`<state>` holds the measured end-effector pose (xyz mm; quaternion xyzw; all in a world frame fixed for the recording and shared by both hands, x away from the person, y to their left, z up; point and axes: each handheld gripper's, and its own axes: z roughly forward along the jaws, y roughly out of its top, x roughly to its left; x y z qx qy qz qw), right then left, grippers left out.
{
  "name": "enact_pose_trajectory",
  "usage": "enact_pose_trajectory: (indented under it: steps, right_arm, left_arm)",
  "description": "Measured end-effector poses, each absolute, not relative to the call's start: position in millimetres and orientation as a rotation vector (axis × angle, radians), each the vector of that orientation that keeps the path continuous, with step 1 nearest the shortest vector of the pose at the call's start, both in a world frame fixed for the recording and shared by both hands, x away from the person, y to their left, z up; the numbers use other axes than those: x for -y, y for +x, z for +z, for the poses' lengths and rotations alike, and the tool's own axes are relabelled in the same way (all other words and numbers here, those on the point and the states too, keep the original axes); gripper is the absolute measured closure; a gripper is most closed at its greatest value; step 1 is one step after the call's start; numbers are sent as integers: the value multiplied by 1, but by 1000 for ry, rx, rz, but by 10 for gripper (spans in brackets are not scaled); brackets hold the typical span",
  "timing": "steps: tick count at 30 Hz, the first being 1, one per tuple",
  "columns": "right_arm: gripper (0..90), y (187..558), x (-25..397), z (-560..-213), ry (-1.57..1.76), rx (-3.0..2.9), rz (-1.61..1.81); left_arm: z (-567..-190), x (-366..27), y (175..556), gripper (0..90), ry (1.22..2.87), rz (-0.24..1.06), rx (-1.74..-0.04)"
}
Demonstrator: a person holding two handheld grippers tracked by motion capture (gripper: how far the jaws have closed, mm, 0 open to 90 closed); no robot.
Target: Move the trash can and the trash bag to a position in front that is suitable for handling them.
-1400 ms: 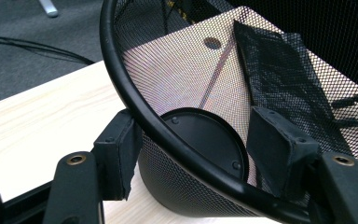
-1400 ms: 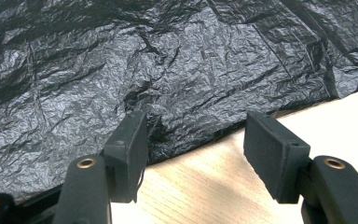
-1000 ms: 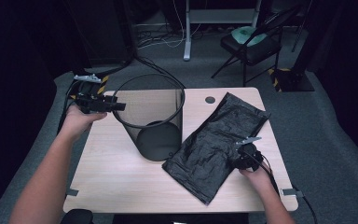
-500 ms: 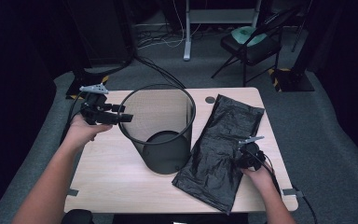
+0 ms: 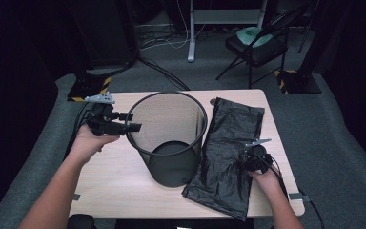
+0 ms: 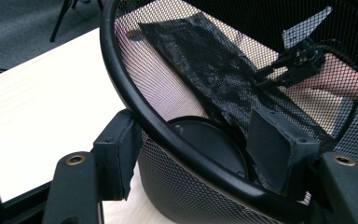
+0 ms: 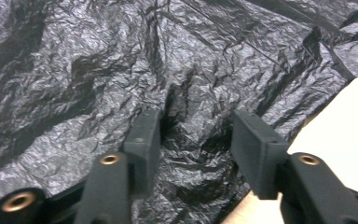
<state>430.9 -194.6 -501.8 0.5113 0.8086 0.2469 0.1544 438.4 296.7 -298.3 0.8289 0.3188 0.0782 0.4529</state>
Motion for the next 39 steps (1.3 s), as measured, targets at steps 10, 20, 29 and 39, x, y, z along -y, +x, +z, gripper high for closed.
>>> enact_pose_trajectory:
  steps: [10, 20, 29, 39]
  right_arm:
    - [675, 443, 200, -502, 1437, -2317, 745]
    - [500, 447, 202, -501, 1475, -2284, 703]
    - [389, 444, 207, -497, 1507, -2231, 729]
    - [373, 438, 213, -495, 1529, -2207, 734]
  left_arm:
    - [-301, -292, 431, 338, 2020, 179, -790]
    - [-301, -289, 425, 330, 2028, 182, -781]
    - [-300, -287, 428, 299, 2050, 181, -753]
    - [-302, -286, 432, 269, 2052, 167, -748]
